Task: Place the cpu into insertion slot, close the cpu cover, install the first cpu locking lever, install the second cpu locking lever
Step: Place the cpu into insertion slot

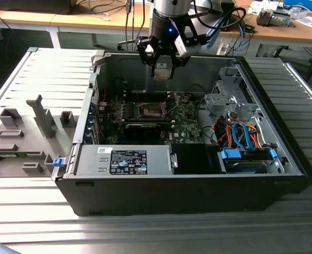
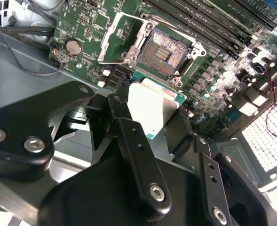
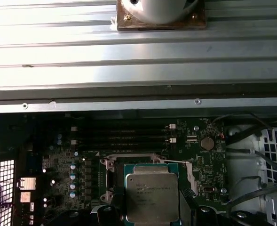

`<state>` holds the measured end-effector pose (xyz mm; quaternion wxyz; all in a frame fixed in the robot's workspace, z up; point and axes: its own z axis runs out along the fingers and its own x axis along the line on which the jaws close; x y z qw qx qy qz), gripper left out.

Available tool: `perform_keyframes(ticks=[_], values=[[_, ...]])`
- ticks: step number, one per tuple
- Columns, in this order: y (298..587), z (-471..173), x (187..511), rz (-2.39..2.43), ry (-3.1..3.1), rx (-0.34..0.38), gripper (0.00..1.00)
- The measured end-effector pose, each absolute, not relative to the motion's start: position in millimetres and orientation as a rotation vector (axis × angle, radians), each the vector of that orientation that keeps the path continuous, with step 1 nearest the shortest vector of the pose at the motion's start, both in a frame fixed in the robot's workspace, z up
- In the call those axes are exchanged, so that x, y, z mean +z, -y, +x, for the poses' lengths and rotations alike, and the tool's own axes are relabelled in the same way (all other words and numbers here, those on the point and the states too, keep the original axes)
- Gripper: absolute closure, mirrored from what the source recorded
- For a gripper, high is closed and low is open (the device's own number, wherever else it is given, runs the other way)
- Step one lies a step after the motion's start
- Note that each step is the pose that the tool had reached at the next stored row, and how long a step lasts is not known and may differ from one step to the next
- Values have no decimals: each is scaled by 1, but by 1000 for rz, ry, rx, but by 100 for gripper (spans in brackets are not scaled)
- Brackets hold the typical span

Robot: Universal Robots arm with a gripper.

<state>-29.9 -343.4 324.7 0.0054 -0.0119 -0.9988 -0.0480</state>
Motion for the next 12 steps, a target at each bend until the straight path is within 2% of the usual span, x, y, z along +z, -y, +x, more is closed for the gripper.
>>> perform_keyframes(ticks=[12], values=[[345,-30,322,-37,3127,-150,46]])
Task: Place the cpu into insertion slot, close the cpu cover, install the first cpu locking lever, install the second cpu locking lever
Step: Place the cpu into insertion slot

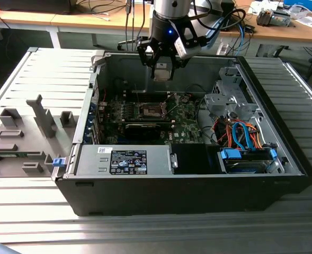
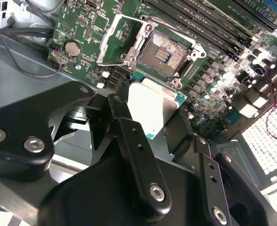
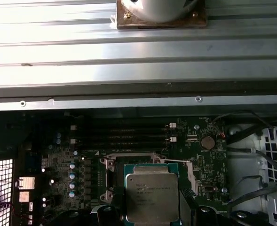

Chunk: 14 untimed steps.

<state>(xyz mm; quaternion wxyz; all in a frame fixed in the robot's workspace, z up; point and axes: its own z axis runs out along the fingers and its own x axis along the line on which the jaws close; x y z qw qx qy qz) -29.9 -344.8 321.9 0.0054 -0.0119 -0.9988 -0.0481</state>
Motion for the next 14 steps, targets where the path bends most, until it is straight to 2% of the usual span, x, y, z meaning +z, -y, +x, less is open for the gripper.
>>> perform_keyframes(ticks=[14], values=[[347,-30,318,-37,3127,-150,46]])
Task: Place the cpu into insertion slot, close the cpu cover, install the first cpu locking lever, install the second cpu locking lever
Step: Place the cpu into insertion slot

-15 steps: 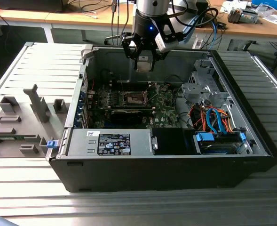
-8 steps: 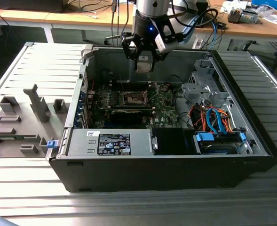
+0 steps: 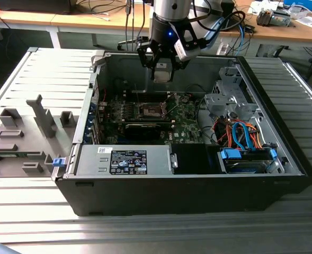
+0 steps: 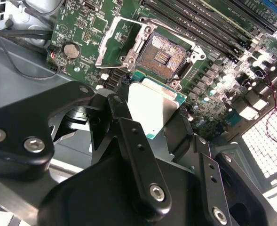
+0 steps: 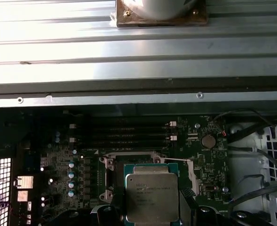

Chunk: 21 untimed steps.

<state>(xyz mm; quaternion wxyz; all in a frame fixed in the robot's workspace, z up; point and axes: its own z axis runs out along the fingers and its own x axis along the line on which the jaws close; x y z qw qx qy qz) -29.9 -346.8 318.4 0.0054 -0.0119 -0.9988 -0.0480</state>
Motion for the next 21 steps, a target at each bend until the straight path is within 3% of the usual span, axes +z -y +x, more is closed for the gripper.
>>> perform_keyframes(ticks=[21], values=[[349,-30,313,-37,3127,-150,46]])
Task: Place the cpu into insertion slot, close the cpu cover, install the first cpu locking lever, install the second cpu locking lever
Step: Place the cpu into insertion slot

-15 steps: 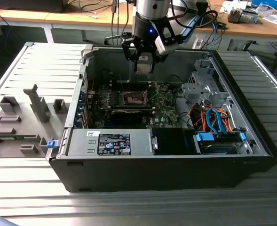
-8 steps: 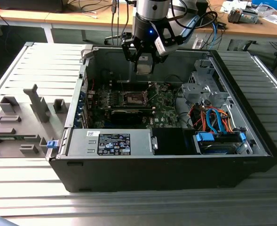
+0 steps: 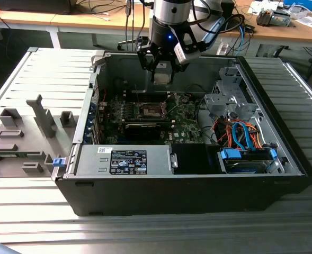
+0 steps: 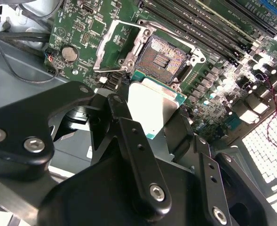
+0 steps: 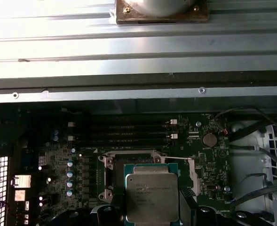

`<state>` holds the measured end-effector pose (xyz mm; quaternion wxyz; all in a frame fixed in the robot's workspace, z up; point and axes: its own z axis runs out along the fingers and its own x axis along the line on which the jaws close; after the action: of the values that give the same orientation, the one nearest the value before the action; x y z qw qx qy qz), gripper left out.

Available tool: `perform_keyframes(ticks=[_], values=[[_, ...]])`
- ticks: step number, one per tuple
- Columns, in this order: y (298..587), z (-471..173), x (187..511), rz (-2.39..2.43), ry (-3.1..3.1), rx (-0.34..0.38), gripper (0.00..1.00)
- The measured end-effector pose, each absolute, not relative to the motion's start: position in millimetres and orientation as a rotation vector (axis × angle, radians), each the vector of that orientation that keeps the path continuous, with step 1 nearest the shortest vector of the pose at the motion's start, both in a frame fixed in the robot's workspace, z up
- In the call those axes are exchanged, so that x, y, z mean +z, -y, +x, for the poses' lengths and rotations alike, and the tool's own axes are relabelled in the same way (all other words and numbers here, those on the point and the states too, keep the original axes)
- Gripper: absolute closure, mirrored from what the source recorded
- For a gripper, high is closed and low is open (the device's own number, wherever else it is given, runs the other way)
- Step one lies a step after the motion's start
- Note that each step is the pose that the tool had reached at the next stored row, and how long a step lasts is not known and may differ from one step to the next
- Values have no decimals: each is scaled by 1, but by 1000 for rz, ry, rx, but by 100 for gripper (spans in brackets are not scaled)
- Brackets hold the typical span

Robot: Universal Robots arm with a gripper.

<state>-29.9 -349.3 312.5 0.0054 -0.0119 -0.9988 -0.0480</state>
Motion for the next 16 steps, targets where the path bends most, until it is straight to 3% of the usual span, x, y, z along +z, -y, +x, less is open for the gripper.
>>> perform_keyframes(ticks=[16], values=[[351,-30,307,-37,3127,-150,46]])
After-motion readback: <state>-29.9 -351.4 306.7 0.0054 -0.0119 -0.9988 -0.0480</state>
